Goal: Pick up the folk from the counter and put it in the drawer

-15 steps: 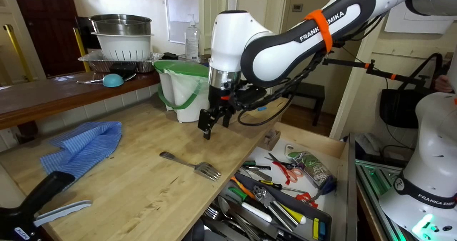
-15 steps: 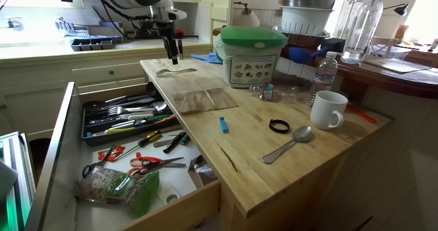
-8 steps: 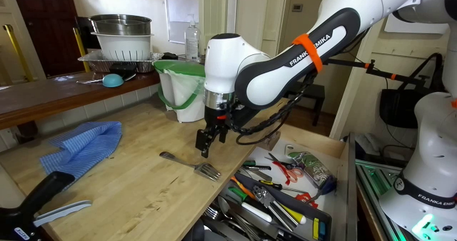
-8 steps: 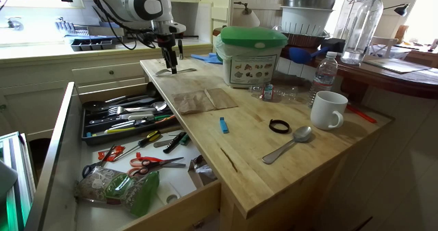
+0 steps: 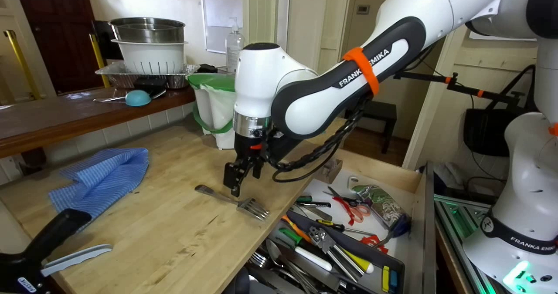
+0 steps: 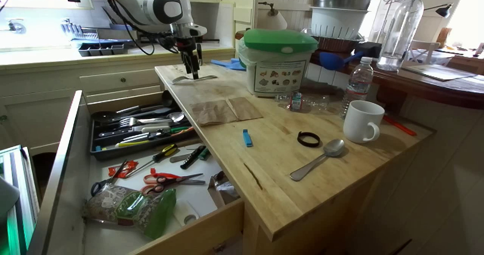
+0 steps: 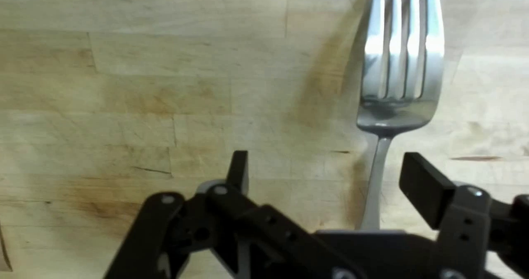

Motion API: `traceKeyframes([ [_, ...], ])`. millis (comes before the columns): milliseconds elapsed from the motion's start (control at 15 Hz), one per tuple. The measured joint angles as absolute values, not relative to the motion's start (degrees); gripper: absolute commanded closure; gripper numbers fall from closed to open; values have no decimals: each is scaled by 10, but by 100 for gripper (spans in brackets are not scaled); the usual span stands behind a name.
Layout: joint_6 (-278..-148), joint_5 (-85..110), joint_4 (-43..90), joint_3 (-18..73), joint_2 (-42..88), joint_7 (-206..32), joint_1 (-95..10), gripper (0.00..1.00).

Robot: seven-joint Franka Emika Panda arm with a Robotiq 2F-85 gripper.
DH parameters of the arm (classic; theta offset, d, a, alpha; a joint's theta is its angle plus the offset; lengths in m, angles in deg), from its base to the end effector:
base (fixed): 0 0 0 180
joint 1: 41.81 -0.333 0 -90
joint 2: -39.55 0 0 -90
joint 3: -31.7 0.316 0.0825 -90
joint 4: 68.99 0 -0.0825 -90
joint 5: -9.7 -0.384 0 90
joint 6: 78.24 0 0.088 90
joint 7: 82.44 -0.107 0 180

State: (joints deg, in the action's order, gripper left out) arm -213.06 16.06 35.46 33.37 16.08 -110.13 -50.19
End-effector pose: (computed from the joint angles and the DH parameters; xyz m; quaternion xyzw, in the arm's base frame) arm 0.6459 0.1114 0.3236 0.9905 -0.1182 0.0687 0.0145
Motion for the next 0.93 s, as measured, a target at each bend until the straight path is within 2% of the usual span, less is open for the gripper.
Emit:
traceKeyframes([
  [133,-2127,161,331,329,143,-1101,-506,23],
  [200,-2124,161,321,327,133,-1101,-508,18],
  [467,-2105,164,287,321,101,-1101,-523,22],
  [533,-2103,166,281,319,94,-1101,-527,45],
  [667,-2097,168,270,317,85,-1101,-535,47],
  [933,-2083,168,253,314,81,-1101,-545,80],
])
